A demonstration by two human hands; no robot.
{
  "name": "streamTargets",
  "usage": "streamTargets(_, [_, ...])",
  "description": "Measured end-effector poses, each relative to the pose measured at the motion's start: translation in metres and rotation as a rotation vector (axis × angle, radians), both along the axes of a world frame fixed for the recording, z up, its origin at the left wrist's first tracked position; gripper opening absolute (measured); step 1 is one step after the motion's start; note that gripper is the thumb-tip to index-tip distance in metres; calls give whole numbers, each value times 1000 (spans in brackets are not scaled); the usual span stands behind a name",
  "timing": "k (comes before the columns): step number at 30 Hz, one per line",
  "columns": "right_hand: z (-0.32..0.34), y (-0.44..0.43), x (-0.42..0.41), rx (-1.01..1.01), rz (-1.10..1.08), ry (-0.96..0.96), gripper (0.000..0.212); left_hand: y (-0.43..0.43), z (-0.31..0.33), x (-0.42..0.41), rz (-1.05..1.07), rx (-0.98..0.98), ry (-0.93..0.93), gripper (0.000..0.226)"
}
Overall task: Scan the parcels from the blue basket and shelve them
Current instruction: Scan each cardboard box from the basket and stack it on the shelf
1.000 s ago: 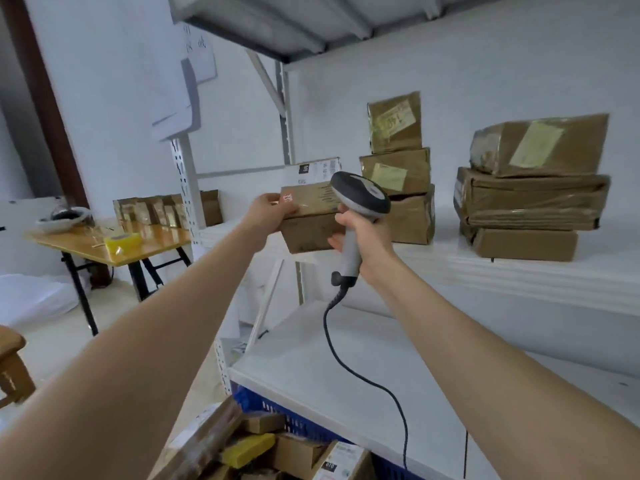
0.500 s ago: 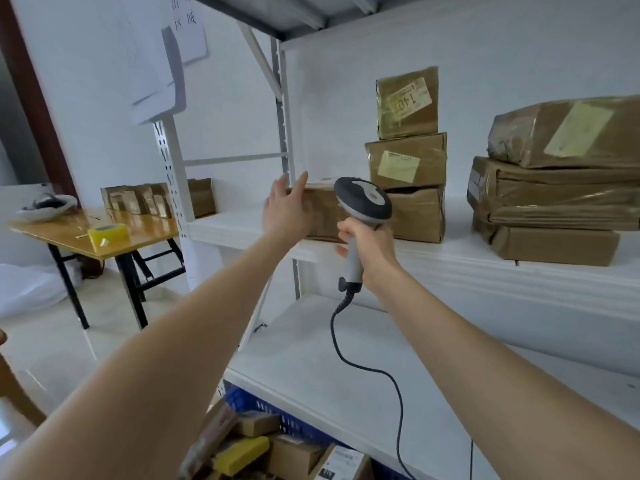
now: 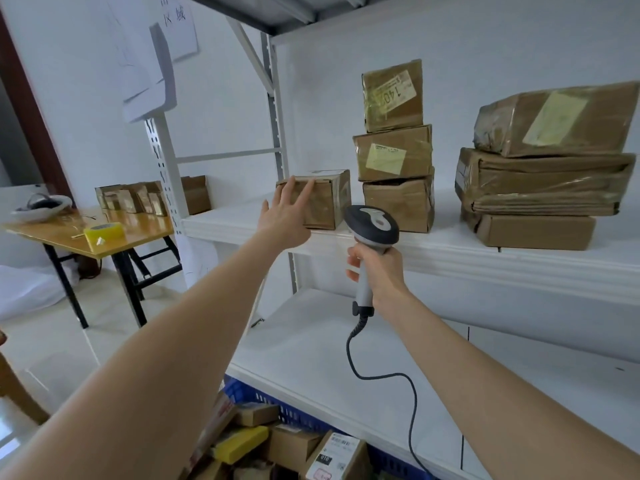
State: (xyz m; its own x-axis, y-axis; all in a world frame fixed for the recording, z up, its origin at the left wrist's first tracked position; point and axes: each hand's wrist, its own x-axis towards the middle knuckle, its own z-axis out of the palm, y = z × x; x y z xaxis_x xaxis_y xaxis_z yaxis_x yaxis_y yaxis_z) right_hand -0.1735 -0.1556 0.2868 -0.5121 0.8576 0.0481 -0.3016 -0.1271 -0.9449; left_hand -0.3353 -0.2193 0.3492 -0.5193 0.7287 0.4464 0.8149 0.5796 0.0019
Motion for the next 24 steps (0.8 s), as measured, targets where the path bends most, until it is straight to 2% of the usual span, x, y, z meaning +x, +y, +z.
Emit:
streamTargets(8, [-30,-17,4,8,3,-81,9,-30,-43,6,-6,46,-59,98])
streamTargets(10, [-41,-25,3,7,22,-113,15,-43,-64,7,9,30,-103,97])
streamTargets(14, [-86,-48,0,-1,108,-227,16,-80,-125,2,64,-31,-198,98])
streamTargets(17, [-135,-71,-3,-56,175,-326,8,-116,-179,-2,109,-101,-293,97])
streamTargets(20, [-183,-94,-10,-119,245,-434,13,-154,-233,-7,179,-159,-405,96])
streamTargets(24, [-231,-121,-20,-196,318,-553,8,-201,-302,-15,256,-291,-524,96])
